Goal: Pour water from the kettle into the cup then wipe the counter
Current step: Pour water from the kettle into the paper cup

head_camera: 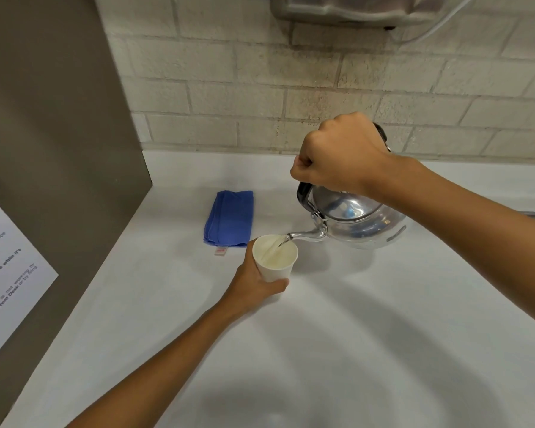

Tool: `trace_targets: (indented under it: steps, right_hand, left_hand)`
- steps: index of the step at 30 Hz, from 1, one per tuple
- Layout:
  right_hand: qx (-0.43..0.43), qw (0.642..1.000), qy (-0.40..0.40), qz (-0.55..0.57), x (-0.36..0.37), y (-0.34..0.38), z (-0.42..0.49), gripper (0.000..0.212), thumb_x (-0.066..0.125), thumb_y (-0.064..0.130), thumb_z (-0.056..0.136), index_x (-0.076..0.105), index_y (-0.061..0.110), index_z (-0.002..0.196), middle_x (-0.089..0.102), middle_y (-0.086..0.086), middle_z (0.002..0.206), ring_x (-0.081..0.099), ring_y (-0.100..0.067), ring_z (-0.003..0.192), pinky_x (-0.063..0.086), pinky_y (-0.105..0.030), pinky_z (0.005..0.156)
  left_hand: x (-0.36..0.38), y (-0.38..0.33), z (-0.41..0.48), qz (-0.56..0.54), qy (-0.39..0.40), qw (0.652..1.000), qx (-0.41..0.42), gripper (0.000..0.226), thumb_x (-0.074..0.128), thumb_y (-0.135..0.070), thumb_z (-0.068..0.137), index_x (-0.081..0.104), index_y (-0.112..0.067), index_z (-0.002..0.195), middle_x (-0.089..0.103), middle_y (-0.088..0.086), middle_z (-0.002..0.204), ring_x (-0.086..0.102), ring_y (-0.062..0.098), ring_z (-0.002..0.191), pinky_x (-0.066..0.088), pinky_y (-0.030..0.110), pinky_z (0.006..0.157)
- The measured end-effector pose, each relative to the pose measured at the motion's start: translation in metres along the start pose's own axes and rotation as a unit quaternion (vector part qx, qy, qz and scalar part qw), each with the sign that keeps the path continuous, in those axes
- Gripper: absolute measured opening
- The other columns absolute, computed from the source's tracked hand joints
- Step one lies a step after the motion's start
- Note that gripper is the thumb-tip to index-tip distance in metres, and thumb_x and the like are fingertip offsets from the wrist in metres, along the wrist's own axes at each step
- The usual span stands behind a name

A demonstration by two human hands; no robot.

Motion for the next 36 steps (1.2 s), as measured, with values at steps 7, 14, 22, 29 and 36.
trace_targets:
  steps: [7, 14, 22, 29, 36]
  right_hand:
    - [-0.001, 1.000, -0.008, 0.001, -0.005, 0.000, 0.001, 0.043, 0.047, 0.012, 0.072, 0.014, 0.015, 0.044, 0.011, 0.001, 0.041, 0.010, -0.013, 0.042, 0.010, -0.019, 0.050]
    - [-0.007, 1.000, -0.010, -0.003, -0.006, -0.001, -0.001, 0.044, 0.047, 0.012, 0.071, 0.013, 0.015, 0.044, 0.010, 0.002, 0.040, 0.008, -0.011, 0.041, 0.009, -0.019, 0.050]
    - [-0.017, 1.000, -0.005, -0.010, -0.007, -0.001, -0.001, 0.044, 0.046, 0.011, 0.072, 0.014, 0.015, 0.044, 0.011, 0.003, 0.041, 0.008, -0.012, 0.041, 0.010, -0.019, 0.050]
    - [-0.017, 1.000, -0.001, -0.018, -0.009, -0.001, -0.001, 0.044, 0.047, 0.013, 0.074, 0.015, 0.014, 0.044, 0.013, 0.000, 0.041, 0.013, -0.014, 0.042, 0.010, -0.020, 0.050]
    - [-0.020, 1.000, -0.004, -0.012, -0.012, -0.003, 0.000, 0.043, 0.046, 0.012, 0.073, 0.014, 0.014, 0.044, 0.012, 0.001, 0.041, 0.009, -0.012, 0.042, 0.010, -0.020, 0.049]
  left_hand:
    - [0.000, -0.002, -0.001, -0.007, -0.001, 1.000, -0.013, 0.071, 0.076, -0.029, 0.055, 0.034, -0.042, 0.109, 0.043, -0.028, 0.108, 0.047, -0.011, 0.100, 0.036, -0.006, 0.072]
    - [0.001, 0.001, 0.000, -0.005, 0.004, 1.000, -0.011, 0.076, 0.077, -0.028, 0.056, 0.030, -0.037, 0.115, 0.042, -0.027, 0.110, 0.046, -0.005, 0.103, 0.036, -0.006, 0.074]
    - [0.001, 0.001, 0.000, -0.003, 0.002, 1.000, -0.014, 0.077, 0.076, -0.030, 0.055, 0.029, -0.038, 0.116, 0.042, -0.027, 0.109, 0.047, -0.006, 0.101, 0.037, -0.006, 0.072]
    - [0.001, 0.004, 0.002, 0.003, 0.002, 1.000, -0.013, 0.081, 0.080, -0.022, 0.060, 0.027, -0.035, 0.120, 0.042, -0.026, 0.109, 0.047, -0.002, 0.102, 0.037, -0.006, 0.071]
    - [0.001, 0.006, 0.004, 0.007, 0.000, 1.000, -0.009, 0.080, 0.081, -0.017, 0.063, 0.027, -0.032, 0.121, 0.041, -0.023, 0.109, 0.047, 0.003, 0.102, 0.038, -0.006, 0.072]
Point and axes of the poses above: each hand's wrist, its own z-axis towards the middle knuckle, its own x-axis out of the palm, y = z × x, the point moved 6 cm from there along z, towards the middle knuckle
